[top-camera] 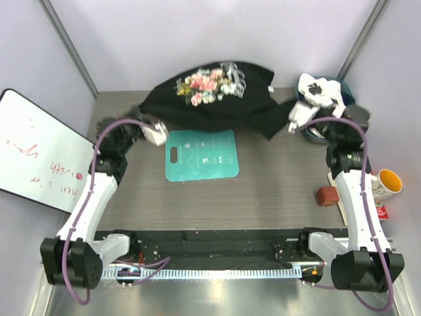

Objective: Fold and stack the t-shirts
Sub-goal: Flatten out the tshirt, then fold the flattened tshirt in 1/3 of the way

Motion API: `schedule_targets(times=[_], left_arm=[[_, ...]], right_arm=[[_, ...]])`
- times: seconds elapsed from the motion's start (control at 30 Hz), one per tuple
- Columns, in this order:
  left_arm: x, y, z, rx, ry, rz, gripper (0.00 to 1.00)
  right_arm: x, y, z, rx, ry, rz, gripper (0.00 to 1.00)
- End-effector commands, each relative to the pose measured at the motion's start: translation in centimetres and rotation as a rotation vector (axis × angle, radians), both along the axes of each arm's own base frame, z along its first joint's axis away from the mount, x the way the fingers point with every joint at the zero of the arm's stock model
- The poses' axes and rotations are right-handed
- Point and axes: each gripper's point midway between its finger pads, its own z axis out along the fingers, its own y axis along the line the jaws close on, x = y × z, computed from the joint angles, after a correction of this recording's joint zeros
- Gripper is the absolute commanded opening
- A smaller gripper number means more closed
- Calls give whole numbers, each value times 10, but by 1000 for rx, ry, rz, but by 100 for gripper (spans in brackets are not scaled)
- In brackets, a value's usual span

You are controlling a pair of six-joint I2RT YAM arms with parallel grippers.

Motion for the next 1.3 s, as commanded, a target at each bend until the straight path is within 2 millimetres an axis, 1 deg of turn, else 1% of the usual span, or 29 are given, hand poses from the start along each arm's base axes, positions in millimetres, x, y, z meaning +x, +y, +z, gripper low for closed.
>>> schedule_targets(times=[0.0, 0.03, 0.07, 0.1, 0.13, 0.17, 0.2, 0.23, 0.27, 0.33, 0.4, 0.43, 0.5, 0.63, 0.67, 0.73, 0.77, 0.83, 0.87, 0.93, 0.97, 1.03, 1.07, 1.1, 1.13, 1.17, 1.2, 1.23, 1.27], left_arm=[[-72, -26, -118, 7, 391, -174, 0], [-88, -32, -127, 55, 412, -232, 0], [-107, -31, -156, 71, 529, -246, 0], [-120, -33, -174, 82, 580, -271, 0], [-129, -35, -181, 102, 602, -299, 0], [-142, -36, -191, 119, 646, -318, 0], [-148, -36, -196, 138, 670, -334, 0], [-155, -37, -199, 147, 696, -350, 0], [-164, -35, -207, 167, 752, -363, 0], [-179, -33, -218, 183, 842, -374, 0], [-185, -31, -221, 194, 903, -381, 0], [-192, -30, -226, 198, 946, -389, 0], [-195, -29, -228, 207, 973, -389, 0], [-219, -26, -238, 256, 1051, -434, 0], [-227, -25, -241, 257, 1074, -441, 0], [-232, -25, -242, 260, 1079, -449, 0], [-237, -24, -246, 262, 1099, -451, 0], [-240, -21, -248, 286, 1101, -451, 0], [-240, -20, -251, 290, 1103, -439, 0], [-228, -14, -252, 293, 1075, -386, 0], [-226, -12, -256, 284, 1083, -359, 0], [-215, -7, -257, 287, 1060, -316, 0], [-213, -5, -261, 274, 1073, -292, 0], [-207, -5, -261, 268, 1060, -278, 0], [-198, -4, -260, 260, 1035, -255, 0], [-193, -1, -261, 252, 1035, -226, 0], [-189, 1, -261, 255, 1026, -210, 0], [-178, 3, -259, 251, 988, -188, 0], [-172, 8, -261, 260, 983, -153, 0]], right_arm=[[-70, 27, -153, -117, 460, 164, 1], [-77, 27, -170, -131, 510, 176, 1], [-90, 28, -188, -173, 582, 198, 1], [-96, 27, -198, -194, 630, 207, 1], [-96, 27, -200, -210, 668, 219, 1], [-113, 27, -218, -248, 768, 258, 1], [-119, 27, -223, -284, 808, 286, 1], [-118, 25, -225, -308, 853, 301, 1], [-131, 25, -233, -344, 908, 340, 1], [-133, 23, -236, -368, 956, 363, 1], [-139, 23, -240, -382, 988, 385, 1], [-141, 23, -241, -396, 994, 391, 1], [-150, 23, -245, -423, 1014, 419, 1], [-163, 22, -253, -458, 1059, 459, 1], [-161, 21, -254, -463, 1056, 457, 1], [-156, 20, -257, -449, 1053, 436, 1], [-145, 19, -255, -450, 1016, 413, 1], [-136, 17, -258, -427, 1001, 376, 1], [-121, 15, -254, -437, 941, 353, 1], [-108, 13, -260, -425, 911, 317, 1], [-92, 11, -255, -415, 856, 284, 1], [-81, 10, -262, -399, 839, 264, 1], [-68, 9, -258, -399, 796, 248, 1], [-63, 8, -261, -399, 791, 244, 1], [-58, 7, -267, -392, 799, 240, 1], [-48, 6, -265, -399, 769, 230, 1], [-43, 6, -266, -394, 764, 226, 1], [-37, 5, -266, -388, 752, 220, 1], [-25, 4, -266, -386, 729, 211, 1]])
